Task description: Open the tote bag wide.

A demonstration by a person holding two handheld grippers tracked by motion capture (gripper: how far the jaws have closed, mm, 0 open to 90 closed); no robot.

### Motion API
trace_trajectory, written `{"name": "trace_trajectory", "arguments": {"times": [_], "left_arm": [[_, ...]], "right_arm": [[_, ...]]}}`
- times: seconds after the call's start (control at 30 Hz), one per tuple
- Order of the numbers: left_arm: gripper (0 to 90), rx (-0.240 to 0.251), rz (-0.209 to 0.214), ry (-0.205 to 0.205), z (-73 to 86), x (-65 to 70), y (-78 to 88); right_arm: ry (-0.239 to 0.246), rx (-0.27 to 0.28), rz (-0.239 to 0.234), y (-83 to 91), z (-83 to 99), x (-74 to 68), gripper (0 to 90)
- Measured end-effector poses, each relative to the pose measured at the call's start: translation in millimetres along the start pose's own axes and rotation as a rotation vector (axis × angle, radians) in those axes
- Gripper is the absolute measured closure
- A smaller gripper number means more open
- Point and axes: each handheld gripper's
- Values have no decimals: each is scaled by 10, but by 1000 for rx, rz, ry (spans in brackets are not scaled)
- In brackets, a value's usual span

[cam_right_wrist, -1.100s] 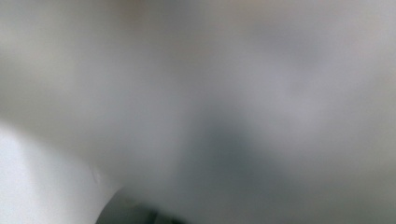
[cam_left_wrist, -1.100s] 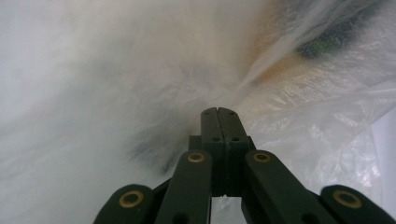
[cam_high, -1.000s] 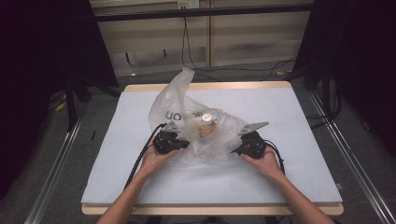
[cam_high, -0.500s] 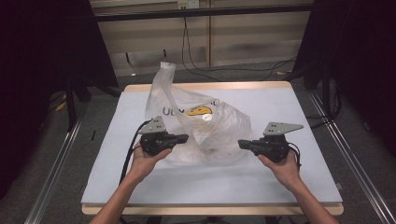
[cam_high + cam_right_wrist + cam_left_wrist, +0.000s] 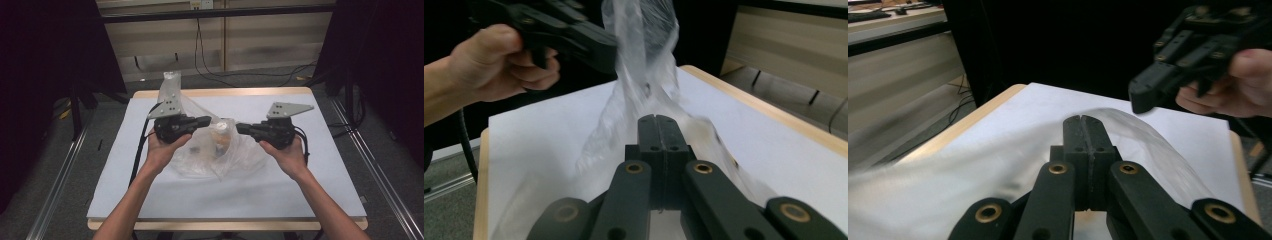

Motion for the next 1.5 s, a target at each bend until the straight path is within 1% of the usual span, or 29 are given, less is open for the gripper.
{"name": "trace_trajectory", "arguments": {"times": [0.03, 0.07, 0.1, 0.13, 0.17, 0.2, 0.27, 0.33, 0.37, 0.4, 0.47, 0.57, 0.67, 0.77, 0.8, 0.87, 0.9, 0.93, 0.97, 1.03, 1.1, 1.13, 1.17, 1.23, 1.3, 1.33, 1.37, 1.43, 1.5], "left_arm": [[900, -39, -9, -16, -43, -50, -92], [900, -71, -21, -39, -54, -84, -129], [900, -71, -21, -39, -54, -84, -129], [900, -117, -38, -41, -29, -162, -203], [900, -144, -59, -41, 4, -184, -239], [900, -177, -63, -42, 43, -215, -271], [900, -237, -72, -62, 126, -260, -322], [900, -258, -68, -57, 202, -289, -352], [900, -280, -74, -64, 238, -296, -370], [900, -304, -79, -77, 275, -304, -388], [900, -342, -76, -80, 346, -324, -415], [900, -379, -72, -97, 423, -321, -432], [900, -452, -60, -111, 527, -317, -468], [900, -477, -54, -102, 653, -347, -472], [900, -475, -59, -85, 708, -360, -479], [900, -522, -58, -88, 820, -368, -497], [900, -554, -51, -101, 871, -366, -497], [900, -558, -45, -90, 929, -360, -496], [900, -582, -29, -95, 976, -359, -494], [900, -622, -23, -117, 1063, -346, -498], [900, -645, -6, -99, 1135, -349, -489], [900, -656, 7, -106, 1167, -354, -480], [900, -663, 9, -98, 1205, -345, -467], [900, -704, 25, -111, 1268, -336, -445], [900, -725, 34, -103, 1319, -355, -405], [900, -712, 26, -77, 1333, -367, -371], [900, -713, 20, -67, 1335, -385, -336], [900, -734, 6, -88, 1332, -418, -255], [900, -762, -2, -99, 1327, -463, -173]], "right_arm": [[7, -4, -9, -52, -29, -17, 900], [31, -15, -39, -179, -101, -74, 900], [39, -24, -48, -237, -126, -96, 900], [51, -44, -46, -296, -140, -108, 900], [60, -71, -35, -350, -137, -101, 900], [65, -101, -19, -394, -113, -76, 900], [79, -140, 43, -434, -29, 9, 900], [53, -145, 64, -416, 62, 125, 900], [50, -158, 87, -409, 107, 174, 900], [35, -171, 97, -406, 153, 233, 900], [16, -203, 112, -410, 245, 328, 900], [1, -247, 112, -427, 372, 410, 900], [-3, -296, 113, -458, 492, 470, 900], [-20, -334, 105, -490, 615, 546, 900], [-35, -347, 102, -520, 661, 573, 900], [-54, -366, 98, -580, 735, 616, 900], [-60, -377, 88, -612, 773, 630, 900], [-55, -389, 79, -637, 808, 635, 900], [-62, -402, 69, -652, 841, 638, 900], [-70, -432, 56, -664, 906, 643, 900], [-78, -471, 43, -668, 988, 663, 900], [-80, -486, 38, -664, 1031, 677, 900], [-90, -501, 34, -656, 1070, 685, 900], [-102, -515, 33, -624, 1133, 694, 900], [-95, -548, 33, -615, 1192, 691, 900], [-82, -580, 32, -610, 1215, 690, 900], [-69, -590, 29, -600, 1237, 687, 900], [-70, -599, 24, -554, 1231, 699, 900], [-43, -616, 25, -503, 1220, 721, 900]]}}
Point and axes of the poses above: each handheld gripper's, and its own axes: y roughly backward along the jaws, z roughly out of its underside, x roughly to its right, and after that the axes turned 14 degrees about x, right-handed
